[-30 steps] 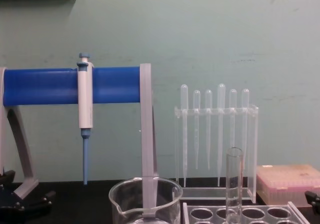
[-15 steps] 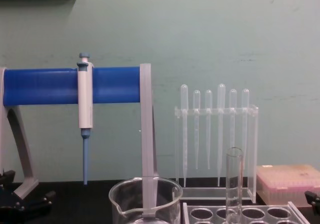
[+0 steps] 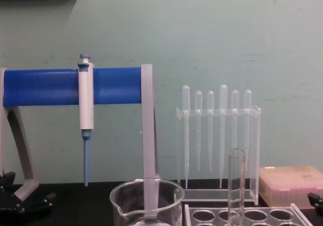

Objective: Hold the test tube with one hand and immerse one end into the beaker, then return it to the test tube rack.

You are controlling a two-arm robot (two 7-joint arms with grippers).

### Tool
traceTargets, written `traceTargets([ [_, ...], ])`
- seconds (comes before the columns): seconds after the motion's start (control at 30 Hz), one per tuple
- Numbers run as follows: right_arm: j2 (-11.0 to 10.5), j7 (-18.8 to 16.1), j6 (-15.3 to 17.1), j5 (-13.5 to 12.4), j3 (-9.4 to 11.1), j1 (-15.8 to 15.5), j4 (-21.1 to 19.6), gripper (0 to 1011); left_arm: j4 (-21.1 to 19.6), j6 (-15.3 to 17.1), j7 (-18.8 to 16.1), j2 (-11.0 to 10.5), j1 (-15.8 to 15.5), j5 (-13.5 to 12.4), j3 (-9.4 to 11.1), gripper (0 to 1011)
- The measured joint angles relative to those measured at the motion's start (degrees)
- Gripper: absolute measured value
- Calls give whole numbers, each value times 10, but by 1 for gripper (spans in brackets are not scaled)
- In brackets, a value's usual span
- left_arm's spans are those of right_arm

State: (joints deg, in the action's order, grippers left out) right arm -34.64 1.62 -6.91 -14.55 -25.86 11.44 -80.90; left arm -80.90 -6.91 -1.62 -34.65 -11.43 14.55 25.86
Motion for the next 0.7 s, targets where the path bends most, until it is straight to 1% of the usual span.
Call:
traceTargets([
  [0.33,0,0,0,0,0,0,0,1003,0,0,0,0,0,0,0,1000],
  [0.43,0,-1,-4,2,4,-2,-4,1003,0,0,0,0,0,0,0,1000],
  [0.57,-4,-2,-10,4,16,-11,-27,1003,0,0,0,0,0,0,0,1000],
  [0.6,-8,-4,-11,2,24,-17,-43,1003,0,0,0,0,0,0,0,1000],
  [0.7,-20,-11,-11,-7,40,-30,-73,1003,0,0,0,0,0,0,0,1000],
])
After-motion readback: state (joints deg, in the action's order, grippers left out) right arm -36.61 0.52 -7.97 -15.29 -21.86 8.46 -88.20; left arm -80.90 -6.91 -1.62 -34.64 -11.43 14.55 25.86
